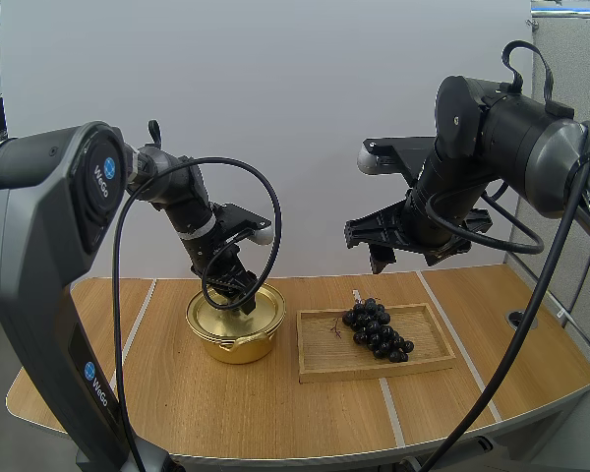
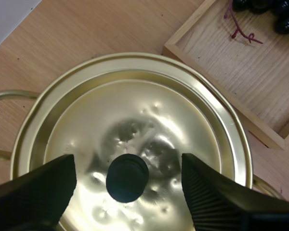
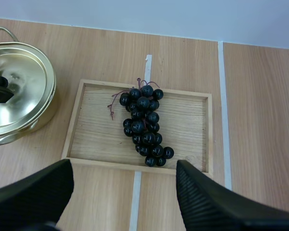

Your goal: Open the pot, put the grape inside, and close it

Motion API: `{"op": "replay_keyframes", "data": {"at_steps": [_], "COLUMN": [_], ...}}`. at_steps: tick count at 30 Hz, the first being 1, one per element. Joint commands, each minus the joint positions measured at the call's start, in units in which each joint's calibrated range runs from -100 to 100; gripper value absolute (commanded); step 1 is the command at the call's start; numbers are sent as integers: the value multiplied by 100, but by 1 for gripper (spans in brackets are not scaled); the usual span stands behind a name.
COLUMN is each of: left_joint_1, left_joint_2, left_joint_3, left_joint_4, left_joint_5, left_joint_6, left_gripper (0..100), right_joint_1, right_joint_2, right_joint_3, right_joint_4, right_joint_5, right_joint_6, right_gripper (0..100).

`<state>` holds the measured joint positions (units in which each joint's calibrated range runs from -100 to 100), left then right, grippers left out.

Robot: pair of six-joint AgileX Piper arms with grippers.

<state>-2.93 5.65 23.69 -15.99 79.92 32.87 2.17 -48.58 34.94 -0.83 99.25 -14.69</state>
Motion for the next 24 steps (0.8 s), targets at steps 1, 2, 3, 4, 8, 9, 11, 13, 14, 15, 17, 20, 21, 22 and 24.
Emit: {"op": "replay_keyframes", "data": {"at_steps": [1, 2, 3, 4, 8, 9, 11, 13, 14, 15, 17, 20, 21, 22, 24], "left_joint_1": [-16, -16, -16, -16, -16, -16, -16, -16, -16, -16, -16, -16, -16, -16, -16], "left_joint_2": [73, 86, 115, 120, 153, 153, 153, 153, 153, 153, 153, 139, 115, 86, 5], "left_joint_3": [-69, -69, -69, -69, -69, -69, -69, -69, -69, -69, -69, -69, -69, -69, -86], "left_joint_4": [32, 32, 32, 32, 32, 32, 32, 32, 32, 32, 32, 32, 43, 42, 42], "left_joint_5": [-112, -112, -112, -94, 14, 14, 37, 37, 54, 79, 91, 115, 138, 161, 238], "left_joint_6": [-25, -25, -25, -25, -25, -33, -107, -219, -219, -219, -219, -219, -219, -219, -219], "left_gripper": [100, 100, 100, 100, 100, 100, 100, 86, 78, 68, 47, 13, 0, 0, 0], "right_joint_1": [-26, -26, -26, -26, -26, -26, -26, -26, -26, -26, -26, -26, -26, -26, -26], "right_joint_2": [-42, -42, -42, -42, -42, -42, -42, -42, -42, -42, -42, -42, -42, -42, -42], "right_joint_3": [-42, -42, -42, -42, -42, -42, -42, -42, -42, -42, -42, -42, -42, -42, -42], "right_joint_4": [11, 11, 11, 11, 11, 11, 11, 11, 11, 11, 11, 11, 11, 11, 11], "right_joint_5": [-91, -108, -108, -124, -124, -124, -124, -124, -124, -124, -124, -124, -124, -124, -124], "right_joint_6": [17, 17, 17, 17, 17, 17, 17, 17, 17, 17, 17, 17, 17, 17, 17], "right_gripper": [100, 100, 100, 100, 100, 100, 100, 100, 100, 100, 100, 100, 100, 100, 100]}}
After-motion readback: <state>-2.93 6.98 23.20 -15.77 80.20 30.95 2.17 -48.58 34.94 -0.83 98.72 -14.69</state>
